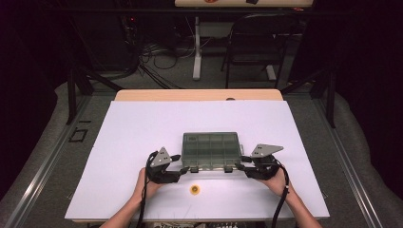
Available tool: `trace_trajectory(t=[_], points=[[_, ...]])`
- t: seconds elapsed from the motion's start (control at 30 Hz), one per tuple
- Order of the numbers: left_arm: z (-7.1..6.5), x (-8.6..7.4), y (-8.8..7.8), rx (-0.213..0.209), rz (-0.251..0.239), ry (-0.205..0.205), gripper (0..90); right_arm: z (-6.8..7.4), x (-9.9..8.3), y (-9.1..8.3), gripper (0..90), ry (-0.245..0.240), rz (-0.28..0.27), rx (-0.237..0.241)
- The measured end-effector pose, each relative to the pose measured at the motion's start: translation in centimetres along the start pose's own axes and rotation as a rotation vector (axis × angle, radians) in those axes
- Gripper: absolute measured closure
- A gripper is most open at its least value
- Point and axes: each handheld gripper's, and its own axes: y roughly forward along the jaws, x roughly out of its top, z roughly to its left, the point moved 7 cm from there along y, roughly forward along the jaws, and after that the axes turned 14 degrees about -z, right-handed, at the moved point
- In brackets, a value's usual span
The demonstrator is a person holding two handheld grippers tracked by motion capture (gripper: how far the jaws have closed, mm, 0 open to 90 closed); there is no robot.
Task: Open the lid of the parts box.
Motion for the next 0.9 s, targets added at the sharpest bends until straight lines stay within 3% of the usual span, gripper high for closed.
trace_trajectory(t=[0.2,0.4,0.6,0.73,0.9], points=[[0.2,0.0,0.1,0.028,0.016,-0.004,24.7,0.0,0.3,-0.1,62.5,0.0,-0.011,-0.002],[0.7,0.5,-0.3,0.062,-0.004,-0.007,19.9,0.1,0.3,-0.1,62.5,0.001,-0.009,-0.001],[0.4,1.1,-0.4,0.088,-0.007,0.019,14.6,0.0,0.4,-0.1,62.5,-0.003,-0.012,-0.003],[0.5,1.7,0.2,0.092,-0.001,0.06,13.1,0.1,0.4,-0.1,62.5,-0.003,-0.01,-0.006],[0.7,2.0,0.6,0.09,-0.01,0.065,10.5,0.1,0.3,0.0,62.5,0.001,-0.008,-0.007]])
